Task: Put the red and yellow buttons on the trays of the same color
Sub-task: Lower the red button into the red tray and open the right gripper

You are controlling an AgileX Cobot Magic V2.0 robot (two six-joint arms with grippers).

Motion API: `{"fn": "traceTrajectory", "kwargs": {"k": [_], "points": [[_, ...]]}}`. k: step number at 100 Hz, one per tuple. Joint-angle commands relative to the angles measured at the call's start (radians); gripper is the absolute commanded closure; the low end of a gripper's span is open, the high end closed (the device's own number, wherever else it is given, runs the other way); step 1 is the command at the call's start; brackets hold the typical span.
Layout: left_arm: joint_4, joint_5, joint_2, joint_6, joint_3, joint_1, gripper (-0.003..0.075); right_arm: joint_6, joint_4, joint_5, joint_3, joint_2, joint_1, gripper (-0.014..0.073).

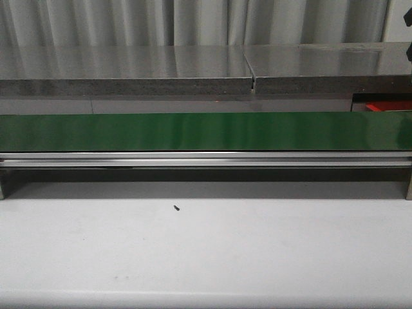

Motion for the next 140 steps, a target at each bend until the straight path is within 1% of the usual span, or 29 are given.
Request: {"fn": "traceTrajectory", "kwargs": {"k": [1,17,31,51,57,65,72,77,84,91,102,118,132,140], "points": [[-0.013,-0.052,0.003,-0.005,-0.026,-0.006,0.0739,0.009,0.035,-0.039,-0.102,0.002,-0.012,0.0442],[-0.013,-0.052,0.003,-0.005,-0.026,-0.006,0.0739,0.017,0.035,-0.04,-0.218,0.115,-0.012,0.0442],[-0.013,-0.052,0.003,-0.005,-0.026,-0.006,0.0739,0.037,0.035,-0.039,-0.281,0.191,-0.016,0.0442],[-0.013,-0.052,0.003,-0.005,-0.026,-0.006,0.0739,0.045,0.035,-0.03,-0.311,0.25,-0.021,0.0442],[-0.013,-0.052,0.003,-0.005,-0.026,-0.006,0.0739,0.045,0.035,-0.035,-0.311,0.253,-0.021,0.0431],[-0.013,-0.052,0.003,-0.005,-0.026,-0.006,0.0739,0.045,0.035,-0.043,-0.311,0.253,-0.021,0.037],[-0.013,-0.052,0.003,-0.005,-0.026,-0.006,0.0739,0.045,0.035,-0.043,-0.312,0.253,-0.021,0.0261],[-0.013,-0.052,0.003,-0.005,-0.026,-0.006,0.0739,0.045,0.035,-0.037,-0.317,0.253,-0.021,0.0153],[-0.013,-0.052,0.003,-0.005,-0.026,-0.006,0.0739,0.045,0.035,-0.023,-0.329,0.252,-0.021,0.0036],[-0.013,-0.052,0.003,-0.005,-0.026,-0.006,0.0739,0.045,0.035,0.003,-0.351,0.245,-0.021,-0.0031],[-0.013,-0.052,0.003,-0.005,-0.026,-0.006,0.0739,0.045,0.035,0.064,-0.389,0.217,-0.021,-0.0027],[-0.013,-0.052,0.003,-0.005,-0.026,-0.006,0.0739,0.026,0.035,0.131,-0.39,0.126,-0.013,-0.0022],[-0.013,-0.052,0.003,-0.005,-0.026,-0.006,0.0739,0.023,0.034,0.24,-0.389,0.05,0.01,-0.0022],[-0.013,-0.052,0.003,-0.005,-0.026,-0.006,0.0739,0.023,0.034,0.28,-0.382,-0.003,0.035,-0.0022]]}}
